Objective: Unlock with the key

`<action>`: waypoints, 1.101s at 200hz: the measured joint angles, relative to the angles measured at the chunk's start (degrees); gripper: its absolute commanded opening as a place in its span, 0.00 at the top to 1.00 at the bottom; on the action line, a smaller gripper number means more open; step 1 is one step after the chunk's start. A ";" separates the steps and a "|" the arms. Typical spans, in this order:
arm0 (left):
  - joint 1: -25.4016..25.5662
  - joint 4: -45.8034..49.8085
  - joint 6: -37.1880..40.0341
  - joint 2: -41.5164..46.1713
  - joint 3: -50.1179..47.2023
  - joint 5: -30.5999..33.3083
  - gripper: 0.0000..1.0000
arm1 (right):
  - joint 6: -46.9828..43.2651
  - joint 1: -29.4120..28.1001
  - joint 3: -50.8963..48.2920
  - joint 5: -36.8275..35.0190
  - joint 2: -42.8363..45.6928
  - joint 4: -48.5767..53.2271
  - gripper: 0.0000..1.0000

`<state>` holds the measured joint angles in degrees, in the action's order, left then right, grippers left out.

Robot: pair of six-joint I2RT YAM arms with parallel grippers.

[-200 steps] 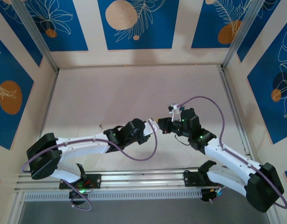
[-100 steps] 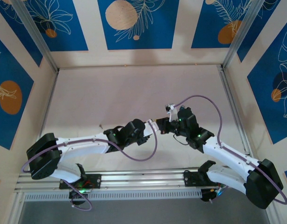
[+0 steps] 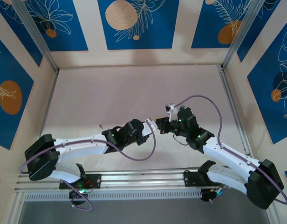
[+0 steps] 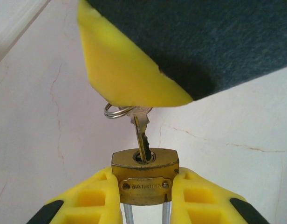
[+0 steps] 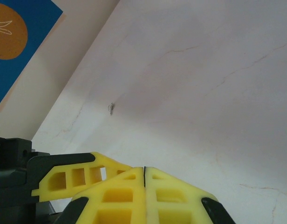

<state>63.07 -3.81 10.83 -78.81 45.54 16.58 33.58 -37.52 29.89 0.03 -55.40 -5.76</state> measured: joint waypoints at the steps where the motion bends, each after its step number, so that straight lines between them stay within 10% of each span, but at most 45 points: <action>1: 0.00 -0.02 0.00 0.02 -0.02 0.00 0.95 | -0.02 0.00 0.00 -0.04 0.04 0.00 1.00; 220: -0.04 -3.41 0.00 -0.28 -0.04 -0.02 0.96 | 0.33 -0.72 2.64 -3.32 2.10 4.42 1.00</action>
<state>63.02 -7.22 10.83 -79.09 45.50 16.56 33.91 -38.24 32.53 -3.29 -53.30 -1.34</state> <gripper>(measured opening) 0.207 0.064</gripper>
